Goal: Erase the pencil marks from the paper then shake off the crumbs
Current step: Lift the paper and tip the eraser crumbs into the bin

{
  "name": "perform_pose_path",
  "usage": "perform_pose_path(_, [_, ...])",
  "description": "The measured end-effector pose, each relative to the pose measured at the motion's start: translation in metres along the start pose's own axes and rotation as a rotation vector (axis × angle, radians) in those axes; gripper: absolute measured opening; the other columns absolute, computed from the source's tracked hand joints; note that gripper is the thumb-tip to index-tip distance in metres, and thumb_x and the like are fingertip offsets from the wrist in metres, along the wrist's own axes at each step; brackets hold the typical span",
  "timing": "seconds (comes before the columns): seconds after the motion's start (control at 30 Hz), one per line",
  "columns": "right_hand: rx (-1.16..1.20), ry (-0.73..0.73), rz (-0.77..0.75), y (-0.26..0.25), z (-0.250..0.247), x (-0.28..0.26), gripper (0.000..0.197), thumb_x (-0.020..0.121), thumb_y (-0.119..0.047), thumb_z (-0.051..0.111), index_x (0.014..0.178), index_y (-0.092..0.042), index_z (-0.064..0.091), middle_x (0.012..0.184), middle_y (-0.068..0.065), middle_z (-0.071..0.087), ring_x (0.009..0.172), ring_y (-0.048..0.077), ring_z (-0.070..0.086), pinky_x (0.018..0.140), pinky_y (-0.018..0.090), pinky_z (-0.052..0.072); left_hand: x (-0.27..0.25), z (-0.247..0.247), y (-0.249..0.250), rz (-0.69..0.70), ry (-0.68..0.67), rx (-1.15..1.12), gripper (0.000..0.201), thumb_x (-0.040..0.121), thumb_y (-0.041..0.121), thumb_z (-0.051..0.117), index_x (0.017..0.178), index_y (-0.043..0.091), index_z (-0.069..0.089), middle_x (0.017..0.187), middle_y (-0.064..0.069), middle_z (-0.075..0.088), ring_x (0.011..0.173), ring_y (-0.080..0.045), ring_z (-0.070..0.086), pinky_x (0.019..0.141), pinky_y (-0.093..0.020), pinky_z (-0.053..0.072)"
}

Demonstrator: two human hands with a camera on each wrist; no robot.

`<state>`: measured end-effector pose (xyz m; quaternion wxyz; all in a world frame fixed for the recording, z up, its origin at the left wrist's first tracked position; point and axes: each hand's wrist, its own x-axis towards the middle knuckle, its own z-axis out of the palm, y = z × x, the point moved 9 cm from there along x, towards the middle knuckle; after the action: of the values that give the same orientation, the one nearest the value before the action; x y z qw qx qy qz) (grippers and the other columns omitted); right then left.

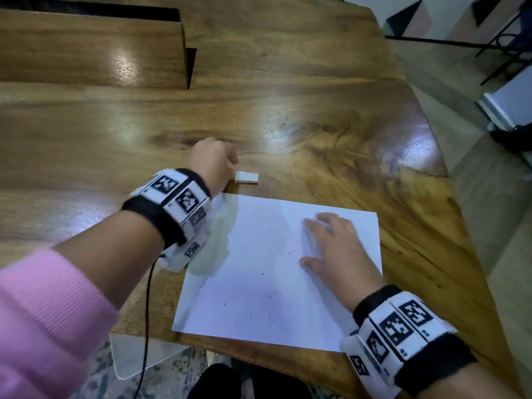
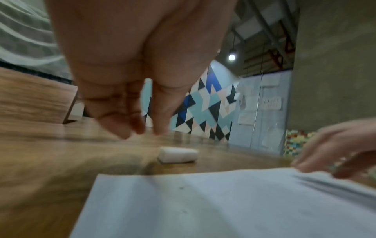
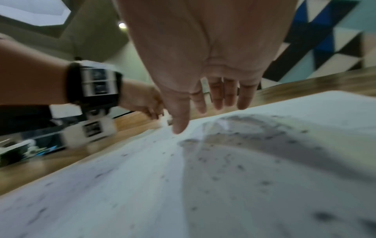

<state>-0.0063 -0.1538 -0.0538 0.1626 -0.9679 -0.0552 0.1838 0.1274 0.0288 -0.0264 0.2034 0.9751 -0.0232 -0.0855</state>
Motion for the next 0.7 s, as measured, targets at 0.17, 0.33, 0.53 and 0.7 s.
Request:
perform_pose_path(0.17, [0.077,0.174,0.535,0.074,-0.023,-0.020,0.068,0.080,-0.034,0.072,0.130,-0.003,0.037,0.132,0.014,0.037,0.122,0.030,0.030,0.096,0.031,0.025,-0.056,0.021,-0.050,-0.313,-0.196,0.169,0.058,0.073,0.042,0.069,0.105,-0.002,0.049,0.100,-0.020,0.061,0.081,-0.029,0.053,0.063,-0.035,0.042])
perform_pose_path(0.33, [0.222,0.148,0.767,0.096,-0.017,-0.028,0.082,0.073,-0.034,0.079,0.130,0.006,0.034,0.138,0.020,0.032,0.129,0.034,0.029,0.100,0.039,0.033,-0.083,0.042,-0.060,-0.443,-0.268,0.267,0.086,0.065,0.052,0.072,0.119,-0.004,0.034,0.116,-0.022,0.054,0.103,-0.033,0.053,0.079,-0.035,0.045])
perform_pose_path(0.53, [0.265,0.141,0.808,0.099,-0.013,-0.024,0.084,0.072,-0.030,0.081,0.131,0.005,0.033,0.138,0.020,0.035,0.128,0.032,0.035,0.096,0.040,0.039,-0.086,0.044,-0.048,-0.442,-0.318,0.202,0.045,0.072,0.039,0.072,0.088,-0.002,0.068,0.090,-0.011,0.073,0.081,-0.025,0.068,0.071,-0.031,0.052])
perform_pose_path(0.7, [0.247,0.112,0.811,0.100,-0.013,-0.022,0.078,0.073,-0.031,0.080,0.131,0.001,0.037,0.136,0.016,0.035,0.127,0.031,0.031,0.097,0.039,0.036,-0.092,0.038,-0.049,-0.446,-0.230,0.172,0.067,0.076,0.041,0.067,0.117,-0.005,0.039,0.114,-0.017,0.057,0.106,-0.031,0.055,0.082,-0.035,0.047])
